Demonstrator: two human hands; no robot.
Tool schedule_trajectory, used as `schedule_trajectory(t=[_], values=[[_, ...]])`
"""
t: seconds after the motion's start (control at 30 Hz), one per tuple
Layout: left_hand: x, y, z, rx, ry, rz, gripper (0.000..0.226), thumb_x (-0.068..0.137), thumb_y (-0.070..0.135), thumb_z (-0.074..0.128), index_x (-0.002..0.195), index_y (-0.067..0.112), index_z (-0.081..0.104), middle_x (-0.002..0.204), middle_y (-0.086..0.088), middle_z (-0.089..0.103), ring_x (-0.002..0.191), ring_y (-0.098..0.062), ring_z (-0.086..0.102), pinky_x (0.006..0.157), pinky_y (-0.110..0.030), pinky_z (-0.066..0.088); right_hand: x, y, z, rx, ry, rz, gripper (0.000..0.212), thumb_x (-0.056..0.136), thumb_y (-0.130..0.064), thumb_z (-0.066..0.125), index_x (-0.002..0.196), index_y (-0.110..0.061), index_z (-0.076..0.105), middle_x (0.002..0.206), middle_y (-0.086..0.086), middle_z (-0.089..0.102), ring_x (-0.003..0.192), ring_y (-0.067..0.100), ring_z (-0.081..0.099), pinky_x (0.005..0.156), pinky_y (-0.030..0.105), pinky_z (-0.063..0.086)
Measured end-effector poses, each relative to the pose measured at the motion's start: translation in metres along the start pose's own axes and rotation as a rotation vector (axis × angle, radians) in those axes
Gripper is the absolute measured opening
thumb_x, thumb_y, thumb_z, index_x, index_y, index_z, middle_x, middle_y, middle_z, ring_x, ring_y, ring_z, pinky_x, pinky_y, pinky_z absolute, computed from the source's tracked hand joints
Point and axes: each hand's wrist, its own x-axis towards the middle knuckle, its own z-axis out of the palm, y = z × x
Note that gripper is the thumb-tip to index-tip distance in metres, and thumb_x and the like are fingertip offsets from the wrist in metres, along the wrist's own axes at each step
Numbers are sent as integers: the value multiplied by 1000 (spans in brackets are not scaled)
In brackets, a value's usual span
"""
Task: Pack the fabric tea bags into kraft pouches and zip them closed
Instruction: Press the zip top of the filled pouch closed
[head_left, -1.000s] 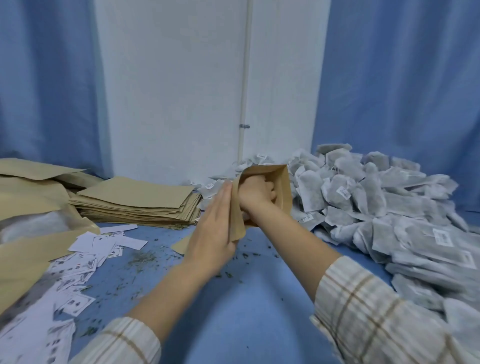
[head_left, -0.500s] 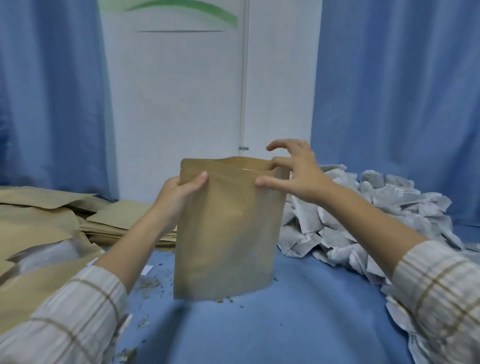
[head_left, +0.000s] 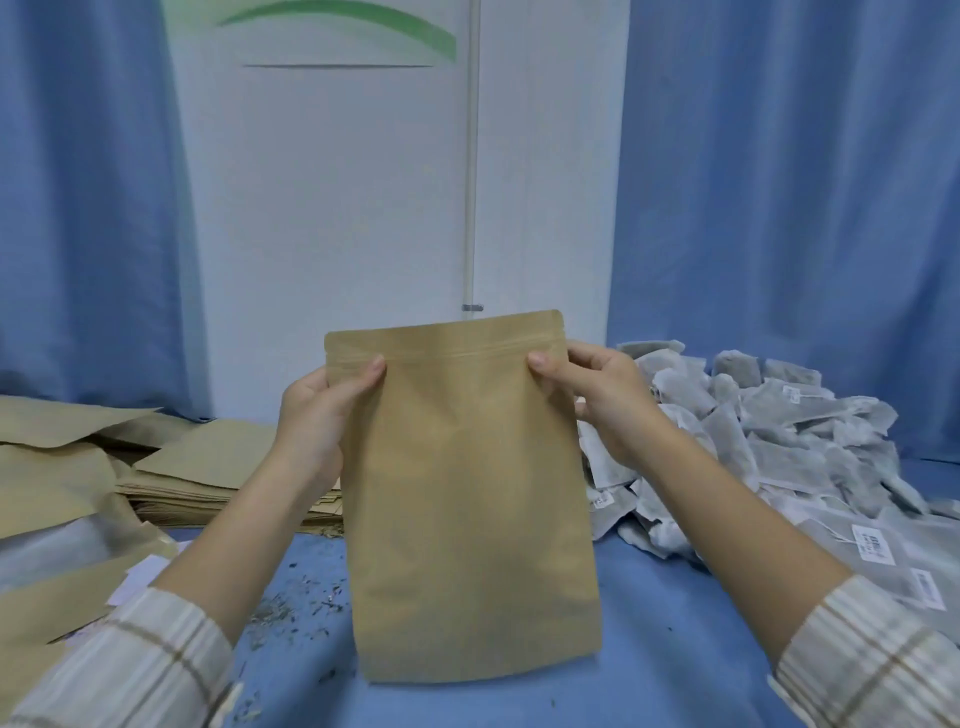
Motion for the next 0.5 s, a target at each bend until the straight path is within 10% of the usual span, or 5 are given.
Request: schedule_trajectory(t=[0.5], values=[[9, -10, 10, 66, 159, -63, 13, 77, 4, 71, 67, 11, 66, 59, 2, 69, 52, -11, 65, 48, -18, 49, 6, 28, 1, 285, 435, 118, 13, 69, -4, 75, 59, -13, 74, 70, -1, 72, 62, 7, 68, 52, 16, 50]])
